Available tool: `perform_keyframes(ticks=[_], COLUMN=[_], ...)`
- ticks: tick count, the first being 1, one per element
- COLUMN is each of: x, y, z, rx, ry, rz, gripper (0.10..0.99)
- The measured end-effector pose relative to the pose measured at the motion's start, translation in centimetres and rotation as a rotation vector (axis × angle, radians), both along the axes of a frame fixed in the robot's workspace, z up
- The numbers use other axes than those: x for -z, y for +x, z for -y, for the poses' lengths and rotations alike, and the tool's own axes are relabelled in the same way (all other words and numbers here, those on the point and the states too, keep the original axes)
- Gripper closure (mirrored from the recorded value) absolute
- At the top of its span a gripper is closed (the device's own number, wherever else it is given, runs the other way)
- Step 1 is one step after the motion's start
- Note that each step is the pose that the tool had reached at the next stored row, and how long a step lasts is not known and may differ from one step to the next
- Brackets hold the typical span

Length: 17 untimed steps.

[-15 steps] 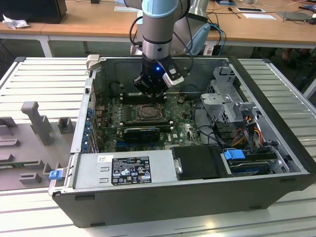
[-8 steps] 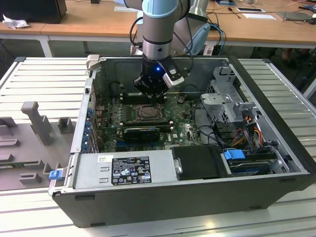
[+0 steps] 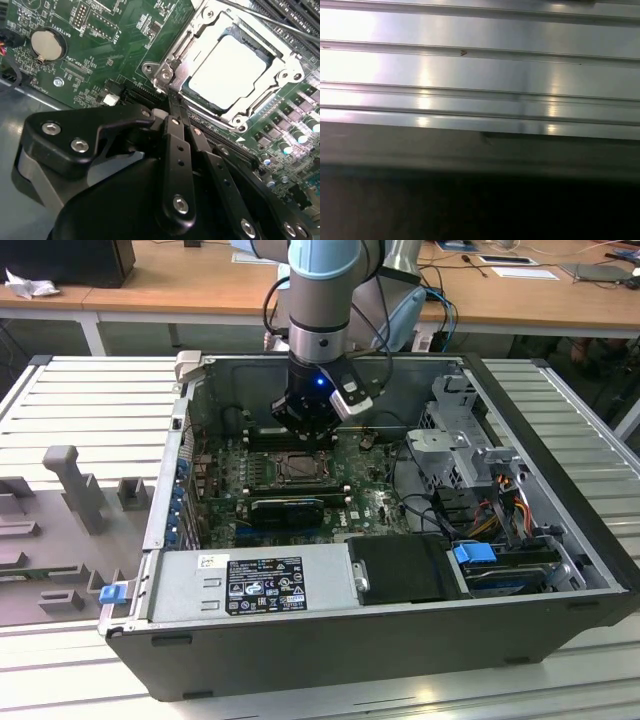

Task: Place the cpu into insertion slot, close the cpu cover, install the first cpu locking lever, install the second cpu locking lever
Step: 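Install the first cpu locking lever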

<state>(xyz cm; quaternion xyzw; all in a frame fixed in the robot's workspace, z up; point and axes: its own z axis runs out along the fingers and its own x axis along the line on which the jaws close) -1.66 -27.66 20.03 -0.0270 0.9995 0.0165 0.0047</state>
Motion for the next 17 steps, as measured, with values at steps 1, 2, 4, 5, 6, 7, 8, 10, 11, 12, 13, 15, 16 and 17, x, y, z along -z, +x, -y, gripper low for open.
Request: perform_keyframes(ticks=[1, 2, 4, 5, 6, 7, 8, 10, 11, 12, 13, 15, 16, 17], x=[-0.01, -0.17, -0.68, -1.01, -1.2, -1.52, -1.52, -1.52, -1.52, -1.52, -1.52, -1.52, -1.52, -1.52], y=[0.01, 0.04, 0.03, 0.03, 0.03, 0.03, 0.03, 0.03, 0.03, 0.03, 0.03, 0.03, 0.03, 0.03], z=[-0.02, -0.05, -0.03, -0.02, -0.02, -0.02, 0.03, 0.17, 0.29, 0.35, 0.4, 0.48, 0.5, 0.56], rx=[0.0, 0.0, 0.0, 0.0, 0.0, 0.0, 0.0, 0.0, 0.0, 0.0, 0.0, 0.0, 0.0, 0.0], ry=[0.003, 0.005, 0.003, 0.003, 0.003, 0.003, 0.003, 0.003, 0.003, 0.003, 0.003, 0.003, 0.003, 0.003], rz=[0.0008, 0.002, 0.0009, 0.0007, 0.0007, 0.0006, 0.0007, 0.0006, 0.0007, 0.0006, 0.0007, 0.0007, 0.0007, 0.0007], gripper=[0.98, 0.98, 0.98, 0.98, 0.98, 0.98, 0.98, 0.98, 0.98, 0.98, 0.98, 0.98, 0.98, 0.98])
